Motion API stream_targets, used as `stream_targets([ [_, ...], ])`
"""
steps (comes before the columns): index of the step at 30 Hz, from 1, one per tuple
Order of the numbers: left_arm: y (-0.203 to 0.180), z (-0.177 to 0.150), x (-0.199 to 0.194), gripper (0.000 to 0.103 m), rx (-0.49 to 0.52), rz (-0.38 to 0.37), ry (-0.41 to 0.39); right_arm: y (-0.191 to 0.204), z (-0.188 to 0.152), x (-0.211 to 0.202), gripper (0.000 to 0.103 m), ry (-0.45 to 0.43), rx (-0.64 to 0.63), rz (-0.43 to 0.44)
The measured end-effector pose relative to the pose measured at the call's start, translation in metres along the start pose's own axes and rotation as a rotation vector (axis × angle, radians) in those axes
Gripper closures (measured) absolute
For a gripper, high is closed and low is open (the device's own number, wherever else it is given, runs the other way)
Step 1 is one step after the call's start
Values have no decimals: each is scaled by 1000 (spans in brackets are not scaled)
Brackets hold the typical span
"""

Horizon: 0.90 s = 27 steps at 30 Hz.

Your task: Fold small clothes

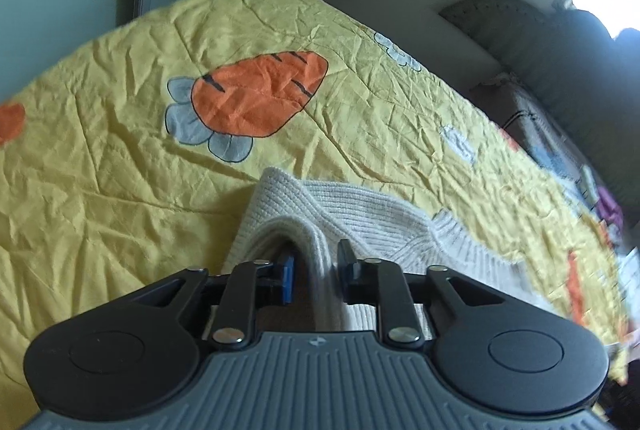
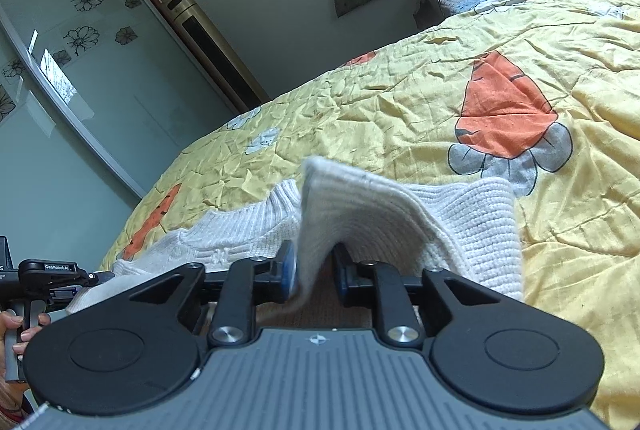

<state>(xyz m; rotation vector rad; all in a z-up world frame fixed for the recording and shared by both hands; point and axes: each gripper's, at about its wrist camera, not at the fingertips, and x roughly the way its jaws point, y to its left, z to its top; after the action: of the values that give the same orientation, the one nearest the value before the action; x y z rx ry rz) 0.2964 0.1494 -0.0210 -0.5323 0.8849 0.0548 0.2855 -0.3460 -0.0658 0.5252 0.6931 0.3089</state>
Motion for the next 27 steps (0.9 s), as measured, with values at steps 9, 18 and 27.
stream_targets([
  [9,-1,2,0,55,-57,-54,-7,3,2,8,60,2,-1,-5],
  [18,-2,6,-8,35,-112,-95,-81,3,6,13,53,-19,16,-13],
  [27,-12,3,-27,31,-6,-25,-193,38,7,-6,32,-84,-149,10],
])
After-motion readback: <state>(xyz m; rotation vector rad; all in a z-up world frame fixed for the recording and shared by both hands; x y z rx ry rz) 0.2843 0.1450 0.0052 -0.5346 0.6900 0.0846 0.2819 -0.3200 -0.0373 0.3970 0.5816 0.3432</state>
